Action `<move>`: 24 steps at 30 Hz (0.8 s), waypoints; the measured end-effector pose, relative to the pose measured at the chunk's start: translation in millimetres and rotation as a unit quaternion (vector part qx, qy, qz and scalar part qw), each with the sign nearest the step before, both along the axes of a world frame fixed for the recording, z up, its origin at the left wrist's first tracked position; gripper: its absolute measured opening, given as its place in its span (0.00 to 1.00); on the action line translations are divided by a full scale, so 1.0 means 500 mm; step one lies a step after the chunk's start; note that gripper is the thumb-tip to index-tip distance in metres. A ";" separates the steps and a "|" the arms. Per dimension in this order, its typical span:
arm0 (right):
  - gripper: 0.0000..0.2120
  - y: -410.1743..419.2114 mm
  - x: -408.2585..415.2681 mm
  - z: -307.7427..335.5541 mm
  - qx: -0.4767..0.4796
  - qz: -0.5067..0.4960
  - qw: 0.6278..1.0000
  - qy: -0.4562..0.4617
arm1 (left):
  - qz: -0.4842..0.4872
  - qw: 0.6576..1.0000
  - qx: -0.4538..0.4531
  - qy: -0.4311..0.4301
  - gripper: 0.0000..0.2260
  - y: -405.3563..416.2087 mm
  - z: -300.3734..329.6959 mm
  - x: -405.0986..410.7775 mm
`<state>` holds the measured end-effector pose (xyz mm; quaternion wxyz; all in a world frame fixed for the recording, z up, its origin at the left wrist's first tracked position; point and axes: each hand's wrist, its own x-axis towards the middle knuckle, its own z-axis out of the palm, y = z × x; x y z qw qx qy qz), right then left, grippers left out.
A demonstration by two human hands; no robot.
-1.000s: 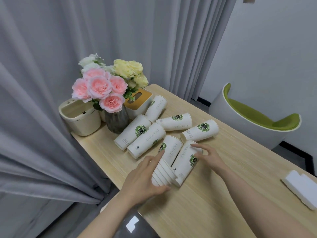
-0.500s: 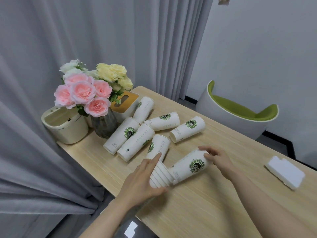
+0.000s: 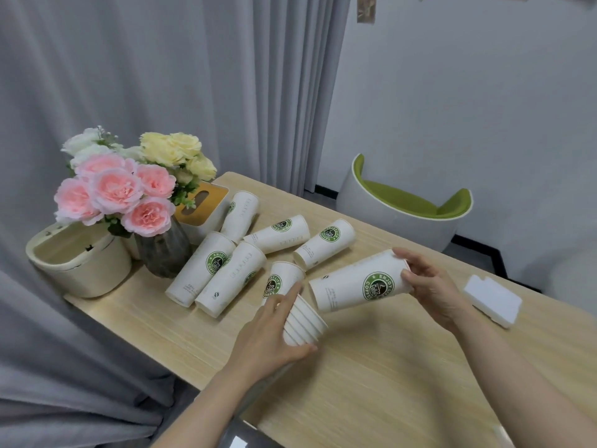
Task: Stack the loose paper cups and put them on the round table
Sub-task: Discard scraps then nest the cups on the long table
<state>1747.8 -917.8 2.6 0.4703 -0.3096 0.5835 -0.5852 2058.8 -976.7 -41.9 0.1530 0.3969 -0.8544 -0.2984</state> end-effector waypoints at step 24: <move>0.14 -0.021 0.207 -0.045 0.017 0.218 0.975 -0.032 | -0.007 1.000 0.029 -0.006 0.47 -0.005 0.001 -0.018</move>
